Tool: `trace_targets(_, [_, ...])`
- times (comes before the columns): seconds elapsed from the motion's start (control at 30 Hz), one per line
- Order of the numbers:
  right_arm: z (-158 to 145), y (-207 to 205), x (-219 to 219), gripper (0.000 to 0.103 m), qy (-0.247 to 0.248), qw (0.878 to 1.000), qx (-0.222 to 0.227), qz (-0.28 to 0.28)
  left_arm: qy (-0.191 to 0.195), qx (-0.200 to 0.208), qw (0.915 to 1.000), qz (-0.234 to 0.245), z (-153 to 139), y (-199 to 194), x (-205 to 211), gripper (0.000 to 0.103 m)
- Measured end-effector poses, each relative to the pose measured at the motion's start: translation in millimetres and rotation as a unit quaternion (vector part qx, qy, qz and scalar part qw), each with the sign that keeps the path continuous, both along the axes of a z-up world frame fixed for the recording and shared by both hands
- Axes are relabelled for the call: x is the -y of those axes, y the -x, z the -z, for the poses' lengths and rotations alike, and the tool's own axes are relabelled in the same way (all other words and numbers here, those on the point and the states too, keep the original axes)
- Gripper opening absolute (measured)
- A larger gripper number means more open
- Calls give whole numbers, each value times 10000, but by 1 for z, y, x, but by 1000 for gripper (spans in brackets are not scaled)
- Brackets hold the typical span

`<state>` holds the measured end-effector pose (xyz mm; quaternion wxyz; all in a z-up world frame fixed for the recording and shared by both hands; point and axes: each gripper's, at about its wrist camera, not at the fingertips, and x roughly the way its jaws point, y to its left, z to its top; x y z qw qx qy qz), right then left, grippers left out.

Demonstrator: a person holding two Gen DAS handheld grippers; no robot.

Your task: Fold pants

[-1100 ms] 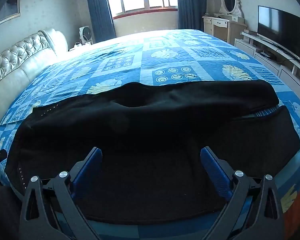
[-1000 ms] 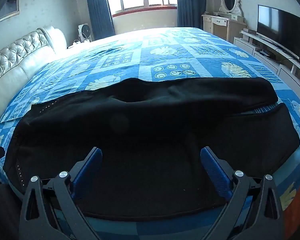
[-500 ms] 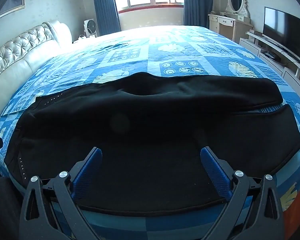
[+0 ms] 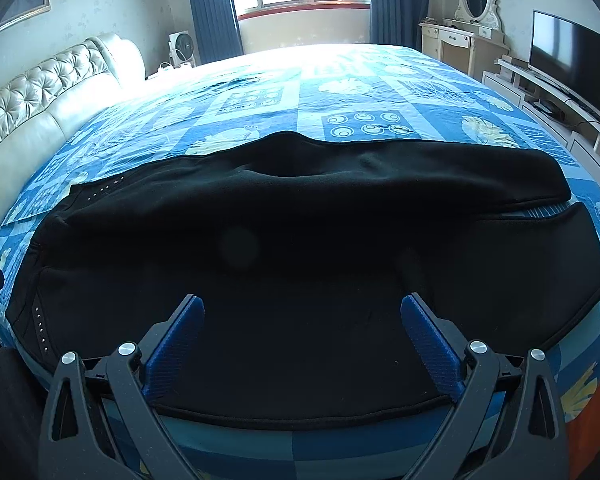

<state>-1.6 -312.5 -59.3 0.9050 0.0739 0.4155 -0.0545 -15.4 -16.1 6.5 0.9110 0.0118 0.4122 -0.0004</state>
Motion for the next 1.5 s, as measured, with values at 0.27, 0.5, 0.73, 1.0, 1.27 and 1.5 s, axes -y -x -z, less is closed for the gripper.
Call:
trace_targets(0.27, [-1, 0, 1, 98, -9, 10000, 17, 11, -20, -6, 10000, -2, 2, -1, -2, 101])
trace_targets(0.5, [0, 0, 0, 98, 16, 10000, -3, -12, -19, -3, 10000, -40, 4, -2, -3, 101])
trace_targets(0.73, [-2, 1, -1, 98, 5, 10000, 34, -13, -60, 15, 10000, -34, 4, -1, -3, 101])
trace_targets(1.0, [-1, 2, -3, 98, -10, 10000, -1, -33, -104, 11, 9999, -23, 6, -1, -3, 101])
trace_targets(1.27, [0, 2, -3, 98, -17, 10000, -8, -46, -114, 6, 9999, -31, 7, 0, -3, 101])
trace_targets(1.5, [0, 1, -4, 98, -17, 10000, -18, -52, -117, 5, 9999, -32, 8, 0, -4, 101])
